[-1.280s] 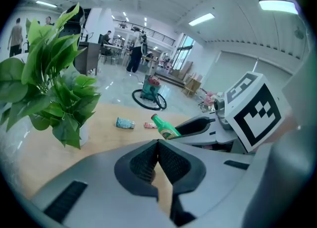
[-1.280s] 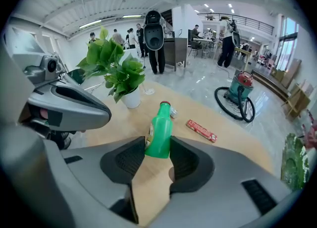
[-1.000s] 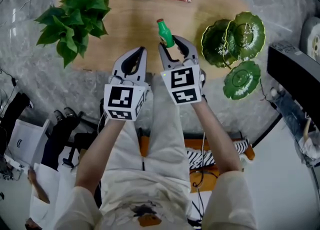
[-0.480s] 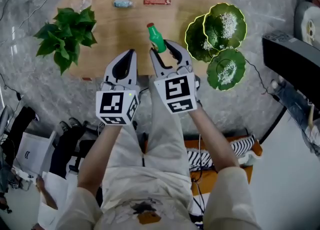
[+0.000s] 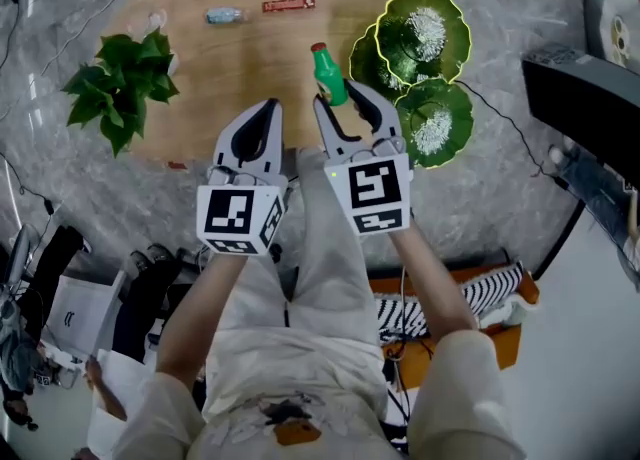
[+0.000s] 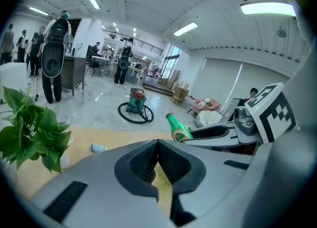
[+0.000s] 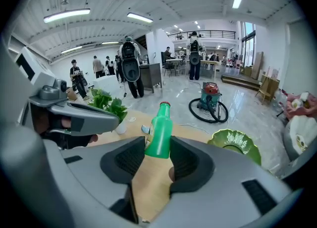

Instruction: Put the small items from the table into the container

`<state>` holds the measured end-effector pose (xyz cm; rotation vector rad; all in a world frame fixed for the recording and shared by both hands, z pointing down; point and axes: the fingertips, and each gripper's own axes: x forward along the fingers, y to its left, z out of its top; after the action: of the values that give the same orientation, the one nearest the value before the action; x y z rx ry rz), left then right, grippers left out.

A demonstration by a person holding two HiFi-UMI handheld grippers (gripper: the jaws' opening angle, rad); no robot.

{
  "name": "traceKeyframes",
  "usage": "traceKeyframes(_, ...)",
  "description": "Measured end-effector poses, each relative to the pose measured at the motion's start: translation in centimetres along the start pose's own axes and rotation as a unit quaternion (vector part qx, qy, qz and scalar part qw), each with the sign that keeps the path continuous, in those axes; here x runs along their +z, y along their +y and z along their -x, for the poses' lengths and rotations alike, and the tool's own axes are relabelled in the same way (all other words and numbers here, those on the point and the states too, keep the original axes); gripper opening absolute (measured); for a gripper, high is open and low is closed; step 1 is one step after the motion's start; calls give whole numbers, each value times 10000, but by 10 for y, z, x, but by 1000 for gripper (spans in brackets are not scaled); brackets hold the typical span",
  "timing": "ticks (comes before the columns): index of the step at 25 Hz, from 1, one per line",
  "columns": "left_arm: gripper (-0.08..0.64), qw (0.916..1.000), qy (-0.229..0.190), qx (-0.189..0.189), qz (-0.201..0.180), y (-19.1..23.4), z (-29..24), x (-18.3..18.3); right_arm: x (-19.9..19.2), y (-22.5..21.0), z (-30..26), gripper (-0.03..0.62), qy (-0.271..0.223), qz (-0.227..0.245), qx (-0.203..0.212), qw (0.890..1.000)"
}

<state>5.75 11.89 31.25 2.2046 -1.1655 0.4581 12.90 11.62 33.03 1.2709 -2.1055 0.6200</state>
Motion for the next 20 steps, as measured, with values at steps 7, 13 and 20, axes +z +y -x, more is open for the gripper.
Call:
traceKeyframes(7,0,9995,103,-235,-164,-33,-11,-4,-9,-34,32,156,-117,-251,-342,9990)
traceKeyframes(13,0,9988,194,-365,-266,-56,-25,-7,-24,-64,52,156,-147,-441,-614,9970)
traceKeyframes(20,0,9971,278,-540,-448,-86,-41,-8,-45,-89,75,158,-92,-701,-812,9942)
